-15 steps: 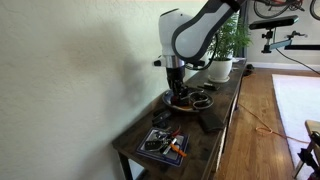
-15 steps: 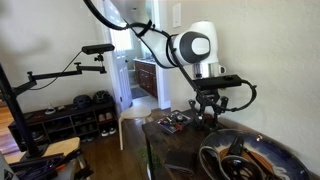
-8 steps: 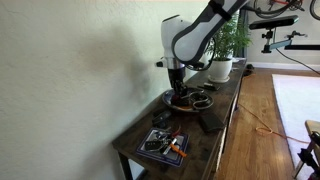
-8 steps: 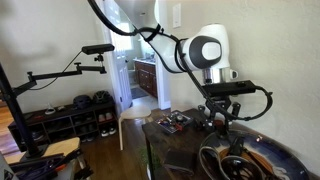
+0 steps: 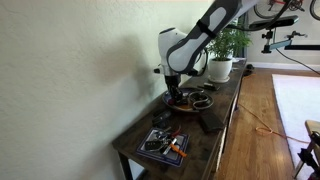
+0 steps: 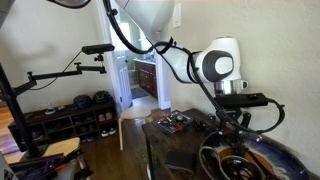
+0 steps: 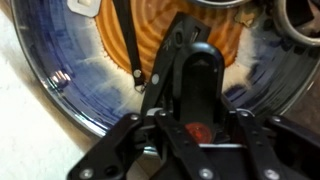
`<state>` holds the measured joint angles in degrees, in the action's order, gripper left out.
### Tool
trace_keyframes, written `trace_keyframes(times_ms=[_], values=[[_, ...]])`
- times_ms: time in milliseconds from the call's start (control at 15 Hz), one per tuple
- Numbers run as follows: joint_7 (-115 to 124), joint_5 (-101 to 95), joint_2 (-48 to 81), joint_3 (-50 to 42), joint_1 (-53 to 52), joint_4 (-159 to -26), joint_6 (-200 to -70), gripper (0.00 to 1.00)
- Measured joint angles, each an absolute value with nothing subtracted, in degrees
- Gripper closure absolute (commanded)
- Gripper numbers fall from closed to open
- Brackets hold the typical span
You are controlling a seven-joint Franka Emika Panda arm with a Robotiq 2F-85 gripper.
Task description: Take three black objects between the bowls and put them in the bowl on the right
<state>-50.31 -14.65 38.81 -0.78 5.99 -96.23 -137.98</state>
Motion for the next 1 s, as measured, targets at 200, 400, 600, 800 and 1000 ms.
trace_keyframes(times_ms=[200, 400, 600, 800, 1000], values=[[-50.31, -14.65, 39.47, -0.47, 5.97, -95.21, -137.86, 0.12], [-49.98, -14.6, 39.4, 0.03, 5.88, -95.22, -137.57, 0.0], [-49.18, -14.57, 39.06, 0.65, 5.76, -95.54, -137.36, 0.0], [-47.54, -14.55, 37.23, 1.35, 5.35, -97.11, -136.11, 0.0], [-44.13, -14.4, 33.79, 1.91, 4.48, -99.94, -134.45, 0.0]])
